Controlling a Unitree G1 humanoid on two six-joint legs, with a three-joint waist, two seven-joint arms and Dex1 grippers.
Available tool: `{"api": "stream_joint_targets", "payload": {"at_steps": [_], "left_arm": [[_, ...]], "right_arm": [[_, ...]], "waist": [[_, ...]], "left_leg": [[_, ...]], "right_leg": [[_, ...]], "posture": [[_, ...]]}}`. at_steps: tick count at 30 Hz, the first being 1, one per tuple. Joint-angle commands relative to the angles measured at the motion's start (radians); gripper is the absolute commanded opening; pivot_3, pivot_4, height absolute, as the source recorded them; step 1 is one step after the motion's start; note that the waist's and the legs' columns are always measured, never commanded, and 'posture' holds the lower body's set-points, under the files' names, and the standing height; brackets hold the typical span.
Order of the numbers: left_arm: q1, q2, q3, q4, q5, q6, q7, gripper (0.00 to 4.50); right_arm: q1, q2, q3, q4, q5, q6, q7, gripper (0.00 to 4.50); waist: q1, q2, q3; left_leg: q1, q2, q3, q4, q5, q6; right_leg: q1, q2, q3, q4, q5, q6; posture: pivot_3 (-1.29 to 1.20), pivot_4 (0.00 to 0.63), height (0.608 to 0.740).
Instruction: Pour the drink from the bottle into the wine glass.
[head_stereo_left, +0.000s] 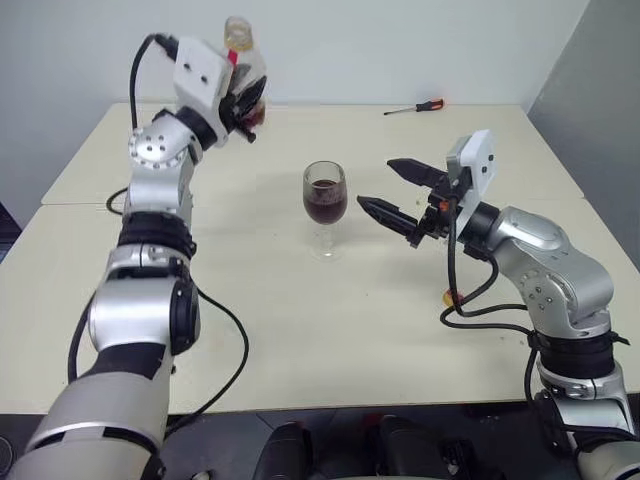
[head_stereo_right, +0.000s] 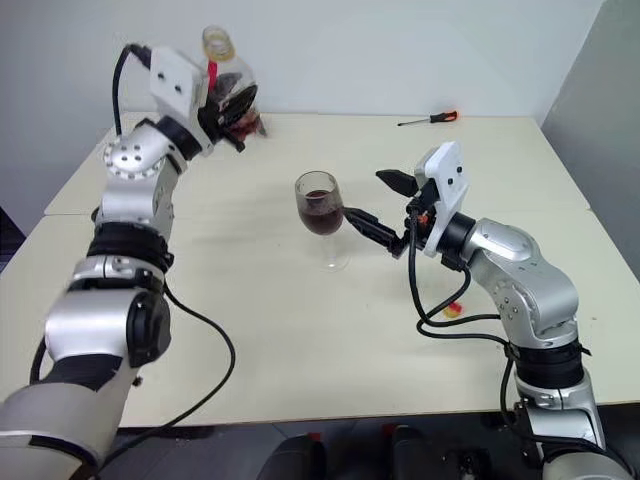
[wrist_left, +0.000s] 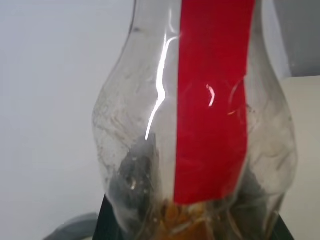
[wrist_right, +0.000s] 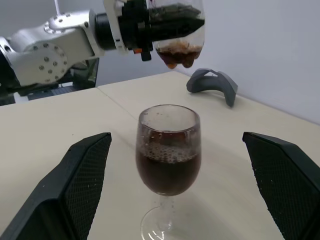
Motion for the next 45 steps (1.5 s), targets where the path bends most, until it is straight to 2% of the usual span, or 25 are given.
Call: {"api": "stream_joint_targets", "payload": {"at_steps": [1,9,13,18,23,26,39,45], "left_arm": [[0.055,-0.007,0.029,-0.183,-0.034,0.066,0.063,0.98],[0.408,-0.063,0.119,-0.599,-0.076,0.270,0.281,0.98],[0.528,-0.087,0.167,-0.703,-0.097,0.358,0.363,0.98],[0.620,-0.128,0.246,-0.710,-0.140,0.402,0.454,0.98],[0.666,-0.121,0.251,-0.674,-0.144,0.363,0.438,0.98],[0.669,-0.120,0.233,-0.621,-0.152,0.345,0.401,0.98],[0.618,-0.131,0.231,-0.531,-0.171,0.324,0.430,0.98],[0.639,-0.134,0.220,-0.558,-0.164,0.337,0.426,2.90]], "right_arm": [[0.005,-0.021,-0.039,-0.067,0.041,0.009,0.012,4.50],[0.137,-0.095,-0.012,-0.224,0.069,-0.007,0.082,4.50],[0.213,-0.126,0.001,-0.278,0.064,-0.031,0.125,4.50],[0.296,-0.141,-0.008,-0.291,0.063,-0.072,0.158,4.50],[0.356,-0.153,0.004,-0.316,0.057,-0.104,0.169,4.50],[0.351,-0.142,0.022,-0.319,0.045,-0.105,0.147,4.50],[0.300,-0.132,0.023,-0.291,0.017,-0.096,0.084,4.50],[0.285,-0.138,0.023,-0.284,0.012,-0.097,0.078,4.50]], "waist": [[0.002,0.000,0.000],[0.004,0.000,-0.001],[0.005,-0.001,-0.001],[0.010,-0.001,-0.002],[0.022,-0.003,-0.003],[0.028,-0.003,-0.003],[0.029,-0.003,-0.003],[0.029,-0.003,-0.003]], "left_leg": [[0.000,0.000,0.000,0.000,0.000,0.000],[0.000,0.000,0.000,0.001,0.000,0.000],[0.001,0.000,-0.001,0.000,0.000,0.000],[0.001,0.000,-0.001,0.000,0.000,0.001],[0.002,-0.001,-0.001,0.000,0.000,0.001],[0.002,-0.001,-0.001,0.000,0.000,0.001],[0.002,-0.001,-0.002,0.000,0.000,0.001],[0.002,-0.001,-0.002,0.000,0.000,0.001]], "right_leg": [[0.000,0.000,0.000,0.000,0.000,0.000],[0.001,-0.001,0.001,0.000,0.000,0.000],[0.001,0.000,0.001,0.001,0.000,0.000],[0.003,-0.001,0.001,0.000,0.000,0.000],[0.004,-0.001,0.000,-0.002,0.000,0.000],[0.004,-0.001,0.000,-0.002,0.000,0.000],[0.004,-0.001,0.000,-0.003,0.000,0.000],[0.004,0.000,0.000,-0.003,0.000,0.000]], "posture": [[0.00,0.150,0.740],[0.00,0.150,0.740],[0.00,0.150,0.740],[0.00,0.150,0.740],[0.00,0.150,0.740],[0.00,0.150,0.740],[0.00,0.150,0.740],[0.00,0.150,0.740]]}}
